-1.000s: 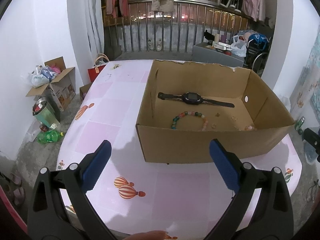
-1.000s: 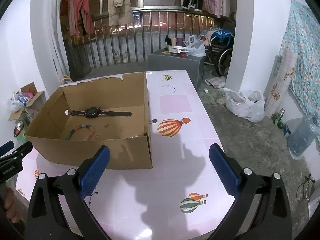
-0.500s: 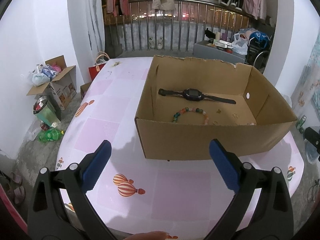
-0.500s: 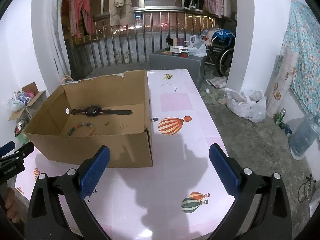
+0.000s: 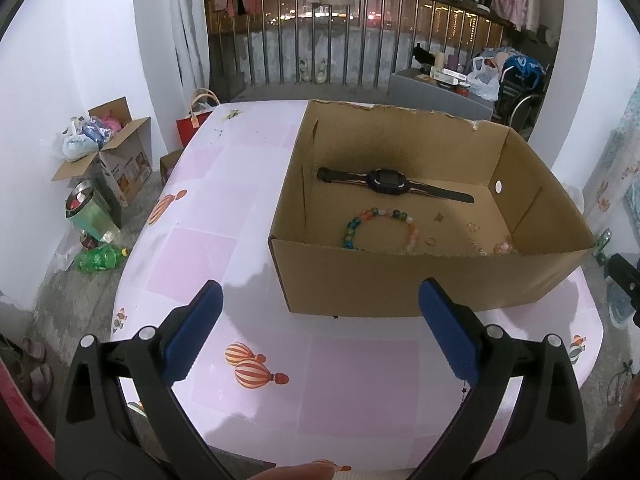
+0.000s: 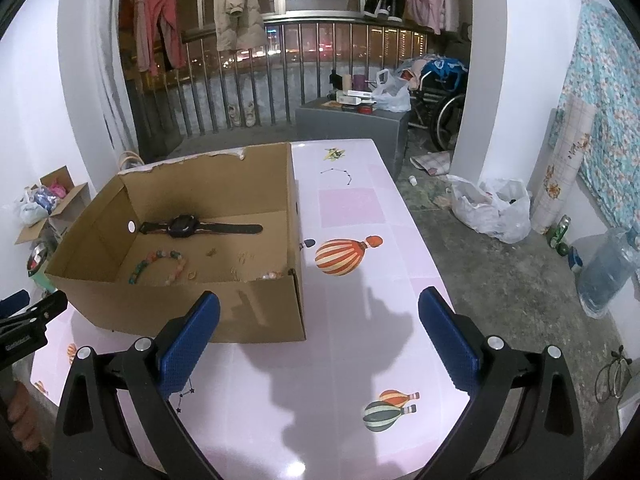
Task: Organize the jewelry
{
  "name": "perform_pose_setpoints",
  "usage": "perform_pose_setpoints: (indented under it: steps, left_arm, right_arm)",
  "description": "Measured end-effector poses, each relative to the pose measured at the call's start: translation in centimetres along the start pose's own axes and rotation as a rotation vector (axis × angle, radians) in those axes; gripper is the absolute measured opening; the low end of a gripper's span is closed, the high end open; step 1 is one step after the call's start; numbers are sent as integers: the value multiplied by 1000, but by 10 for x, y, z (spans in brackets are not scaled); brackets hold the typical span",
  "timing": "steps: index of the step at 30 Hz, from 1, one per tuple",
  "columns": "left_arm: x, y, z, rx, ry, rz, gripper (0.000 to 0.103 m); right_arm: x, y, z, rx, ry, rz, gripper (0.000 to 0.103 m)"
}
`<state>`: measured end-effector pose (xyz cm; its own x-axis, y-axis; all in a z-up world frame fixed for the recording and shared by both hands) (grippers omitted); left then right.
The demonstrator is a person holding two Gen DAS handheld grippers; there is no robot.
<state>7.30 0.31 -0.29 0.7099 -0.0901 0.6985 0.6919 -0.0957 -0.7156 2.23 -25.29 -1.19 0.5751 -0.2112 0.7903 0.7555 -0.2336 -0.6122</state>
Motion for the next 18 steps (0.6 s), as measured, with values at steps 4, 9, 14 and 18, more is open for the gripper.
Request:
perform_pose_setpoints:
  steps: [4, 9, 14, 18]
  left_arm:
    - [3, -1, 1, -3, -4, 4, 95]
    - [6, 0, 2, -4, -6, 3, 95]
    - [7, 0, 2, -4, -5, 7, 95]
    - [9, 1, 2, -5, -6, 8, 95]
  right_arm:
    - [3, 1, 3, -7, -3, -3, 97]
    - [5, 2, 4, -8, -6, 0, 97]
    - [6, 3, 7, -8, -8, 3, 97]
    - [6, 3, 8, -10, -7, 6, 97]
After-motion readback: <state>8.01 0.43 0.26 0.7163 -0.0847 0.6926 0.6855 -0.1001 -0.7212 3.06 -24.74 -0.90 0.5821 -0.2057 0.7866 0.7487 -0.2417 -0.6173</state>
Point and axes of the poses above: each gripper's, at about its wrist camera, not at the fingertips, and y roughly the way its jaws point, z to its left, x to its top, the point moved 7 cm from there along y, roughly the way its jaws point, and after that the axes turned 1 degree about -z, right-handed, at the moved point
